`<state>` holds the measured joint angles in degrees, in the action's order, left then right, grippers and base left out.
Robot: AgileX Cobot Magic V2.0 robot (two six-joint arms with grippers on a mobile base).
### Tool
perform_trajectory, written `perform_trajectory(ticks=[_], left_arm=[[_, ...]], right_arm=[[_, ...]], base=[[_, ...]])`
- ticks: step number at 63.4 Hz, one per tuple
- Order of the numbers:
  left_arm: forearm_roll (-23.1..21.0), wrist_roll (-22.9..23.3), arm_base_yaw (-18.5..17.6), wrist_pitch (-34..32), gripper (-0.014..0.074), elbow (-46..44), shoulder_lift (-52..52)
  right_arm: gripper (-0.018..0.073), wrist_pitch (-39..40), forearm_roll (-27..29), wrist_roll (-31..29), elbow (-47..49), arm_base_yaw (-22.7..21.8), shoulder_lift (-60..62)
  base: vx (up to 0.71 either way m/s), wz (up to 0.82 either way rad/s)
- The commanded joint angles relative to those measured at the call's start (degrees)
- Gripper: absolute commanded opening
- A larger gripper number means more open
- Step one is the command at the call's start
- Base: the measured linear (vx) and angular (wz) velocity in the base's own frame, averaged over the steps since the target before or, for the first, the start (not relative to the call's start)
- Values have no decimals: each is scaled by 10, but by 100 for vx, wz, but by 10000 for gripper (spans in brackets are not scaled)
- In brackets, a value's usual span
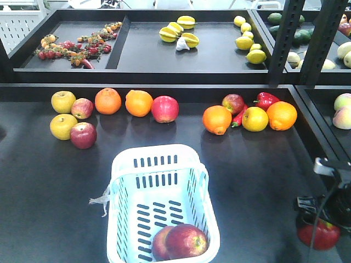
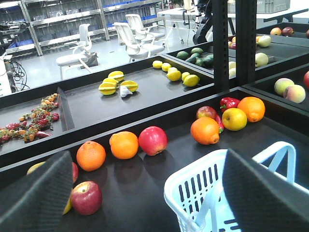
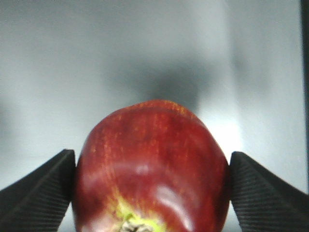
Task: Pick three apples into basket with both arms
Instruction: 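Lift the red apple and carry it over the basket with the right gripper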
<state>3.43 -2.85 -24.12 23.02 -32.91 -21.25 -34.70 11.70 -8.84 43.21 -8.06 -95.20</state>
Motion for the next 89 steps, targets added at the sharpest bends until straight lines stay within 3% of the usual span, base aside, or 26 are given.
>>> perform_trajectory(ticks=[1,16,30,45,57,64,73,89], left_arm=[[1,6,1,-39,593,-13,-6],[1,6,1,-39,593,-13,-6],[1,6,1,-39,593,-13,-6],[1,6,1,-39,593,-13,-6],[1,6,1,-39,593,-13,-6],[1,6,1,-39,593,-13,-6],[1,6,1,-39,593,-13,-6],[1,6,1,-39,593,-13,-6]], right_arm=[[368,-19,5,-3,9,32,66],[368,-53,8,11,9,142,185],[368,-31,41,30,11,267,263],[368,87,113,20,11,399,260],[368,224,119,19,11,485,225],[368,292,119,19,11,513,188],[384,322,119,19,11,529,143],[558,323,119,20,11,529,125]], base=[[0,0],[0,0],[0,0],[0,0],[0,0],[0,0],[0,0],[0,0]])
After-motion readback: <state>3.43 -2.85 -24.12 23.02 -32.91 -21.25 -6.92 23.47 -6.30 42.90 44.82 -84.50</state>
